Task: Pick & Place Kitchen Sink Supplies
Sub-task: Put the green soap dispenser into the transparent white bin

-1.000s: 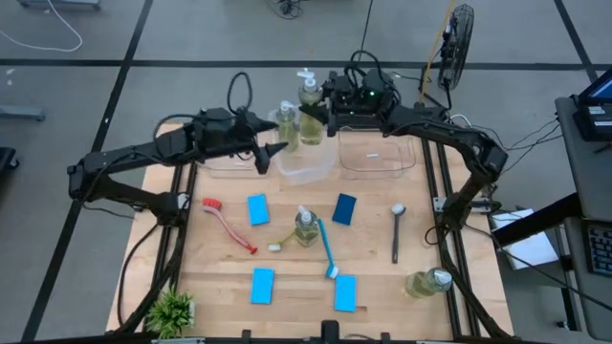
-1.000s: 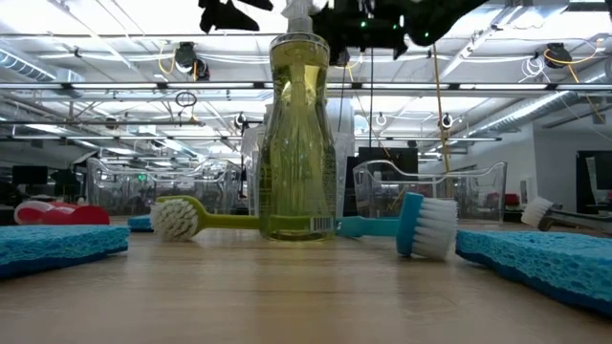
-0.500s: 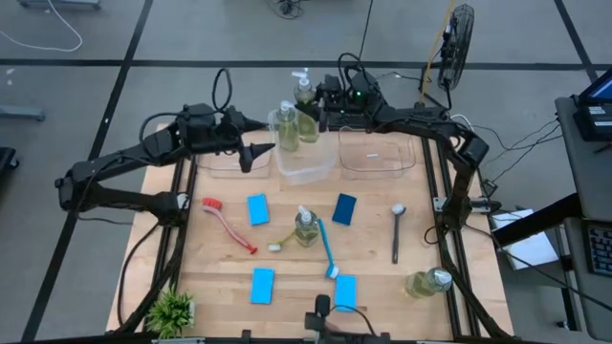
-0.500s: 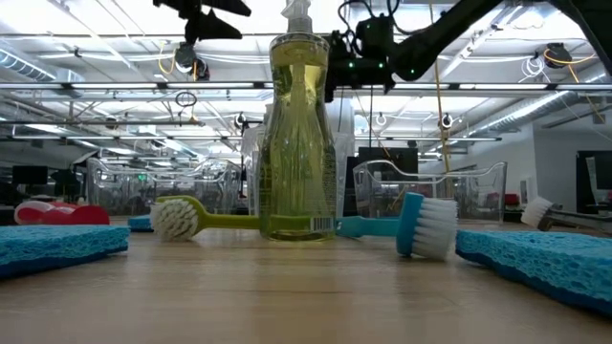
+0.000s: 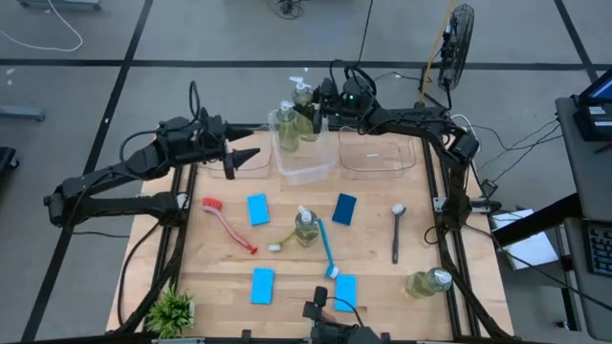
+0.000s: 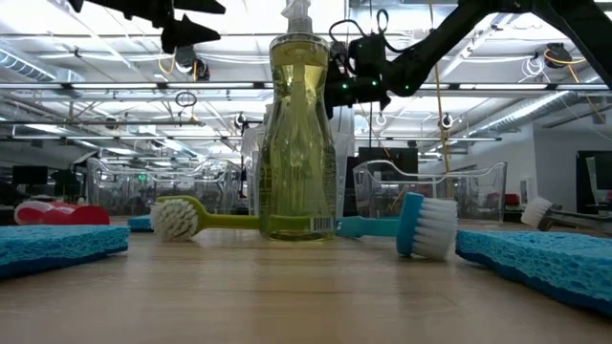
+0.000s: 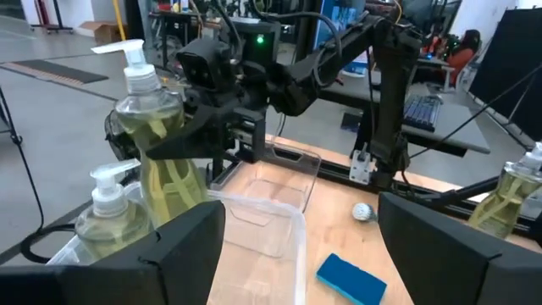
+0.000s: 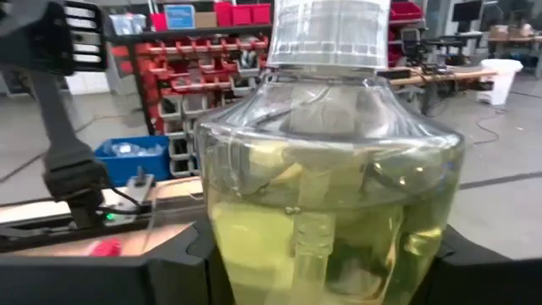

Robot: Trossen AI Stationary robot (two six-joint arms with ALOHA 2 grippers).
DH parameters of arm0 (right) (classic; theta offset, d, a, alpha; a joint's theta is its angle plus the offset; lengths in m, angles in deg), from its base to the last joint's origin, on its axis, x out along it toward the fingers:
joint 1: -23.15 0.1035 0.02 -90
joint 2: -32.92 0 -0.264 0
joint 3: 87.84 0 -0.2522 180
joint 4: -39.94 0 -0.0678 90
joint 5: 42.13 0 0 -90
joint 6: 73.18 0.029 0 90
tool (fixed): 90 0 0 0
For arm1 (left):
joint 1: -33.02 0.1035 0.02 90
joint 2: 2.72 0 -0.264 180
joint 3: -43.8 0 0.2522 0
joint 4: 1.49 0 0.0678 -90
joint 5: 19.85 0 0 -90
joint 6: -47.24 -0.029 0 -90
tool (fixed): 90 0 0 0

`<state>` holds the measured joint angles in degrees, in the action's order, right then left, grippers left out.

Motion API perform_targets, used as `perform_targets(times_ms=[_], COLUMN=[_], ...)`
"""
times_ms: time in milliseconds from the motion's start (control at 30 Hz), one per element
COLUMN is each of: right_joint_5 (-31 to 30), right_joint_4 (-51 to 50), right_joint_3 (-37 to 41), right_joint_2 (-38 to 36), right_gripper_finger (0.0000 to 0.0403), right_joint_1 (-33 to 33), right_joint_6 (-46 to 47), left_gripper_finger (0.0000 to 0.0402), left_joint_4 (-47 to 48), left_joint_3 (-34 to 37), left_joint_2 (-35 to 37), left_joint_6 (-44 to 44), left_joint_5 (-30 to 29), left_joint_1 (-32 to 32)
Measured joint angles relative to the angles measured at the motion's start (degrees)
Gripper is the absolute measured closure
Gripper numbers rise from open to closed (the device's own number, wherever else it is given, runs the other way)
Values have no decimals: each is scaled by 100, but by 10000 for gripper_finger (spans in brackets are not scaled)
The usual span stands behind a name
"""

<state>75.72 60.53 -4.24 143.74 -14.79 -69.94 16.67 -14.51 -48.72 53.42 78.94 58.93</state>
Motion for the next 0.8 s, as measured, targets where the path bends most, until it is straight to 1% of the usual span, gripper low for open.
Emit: perform_targets(times_ms=[133,300,433,600,700,800], right_joint_5=[-209,-280,-668,-727,-860,-879], right_joint_4=[-242,-332,-498,-538,-573,-376], right_joint_3=[-2,-2,-2,-2,1,113], right_joint_2=[-11,-9,-9,-9,-9,-9], right_gripper_finger=[211,211,211,211,211,211], right_joint_1=[7,13,61,50,55,51], right_joint_6=[-267,-283,-554,-604,-603,-576], left_gripper_finger=[82,76,80,90,93,91], left_joint_4=[-5,3,8,54,58,57], left_joint_3=[43,45,45,45,45,45], left_joint_2=[47,31,31,31,29,29], left_joint_6=[2,-23,-31,-32,2,19], left_joint_5=[0,-26,-27,-31,-31,-35], left_joint_1=[0,0,0,0,0,0])
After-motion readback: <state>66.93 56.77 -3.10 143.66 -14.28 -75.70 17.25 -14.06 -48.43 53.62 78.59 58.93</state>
